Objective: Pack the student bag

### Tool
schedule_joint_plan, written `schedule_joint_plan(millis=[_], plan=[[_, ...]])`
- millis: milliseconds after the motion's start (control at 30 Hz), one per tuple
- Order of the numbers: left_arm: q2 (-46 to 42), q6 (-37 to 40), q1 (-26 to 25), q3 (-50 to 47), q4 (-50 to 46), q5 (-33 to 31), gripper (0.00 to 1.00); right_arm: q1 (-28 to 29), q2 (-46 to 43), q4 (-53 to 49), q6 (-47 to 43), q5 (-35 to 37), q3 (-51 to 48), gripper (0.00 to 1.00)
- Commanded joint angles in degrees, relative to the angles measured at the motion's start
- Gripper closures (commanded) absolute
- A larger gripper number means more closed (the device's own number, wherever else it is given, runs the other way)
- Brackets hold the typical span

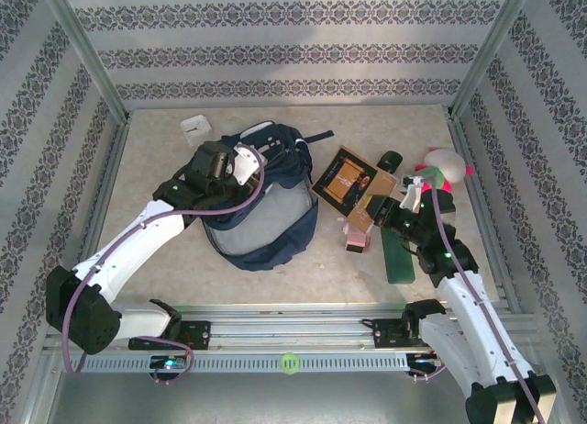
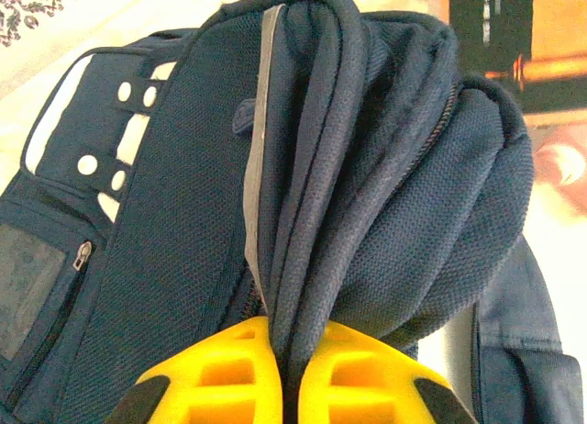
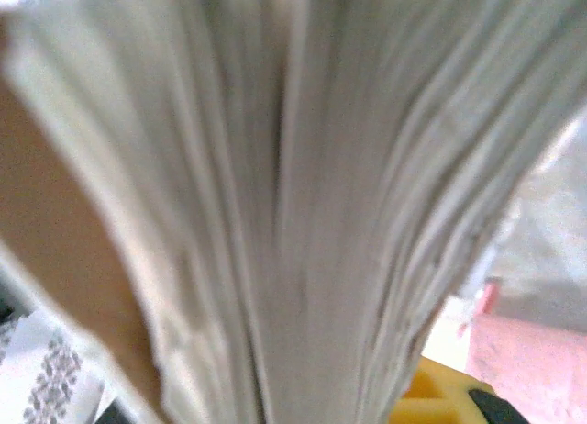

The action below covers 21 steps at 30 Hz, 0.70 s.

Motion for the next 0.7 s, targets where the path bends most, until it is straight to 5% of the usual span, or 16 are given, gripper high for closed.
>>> schedule_joint_plan(millis=[0, 167, 333, 667], plan=[[-0.85, -8.92, -1.01, 4.71, 2.1, 1.85, 1.0, -0.39, -3.29, -5.58, 8.39, 4.76, 3.05, 1.0], [2.0, -12.46, -1.41, 10.2, 0.7, 1.95, 1.0, 3.87, -6.63, -4.04, 17.63, 3.68, 1.13, 1.0], [4.63, -15.71, -1.59, 14.23, 0.06, 2.31, 1.0, 15.19, -6.76, 3.61, 25.48, 9.39, -1.49, 1.0], [5.18, -16.26, -1.7, 15.01, 1.17, 1.96, 1.0, 36.36, 9.74, 30.78, 36.37, 28.94, -6.33, 1.0]])
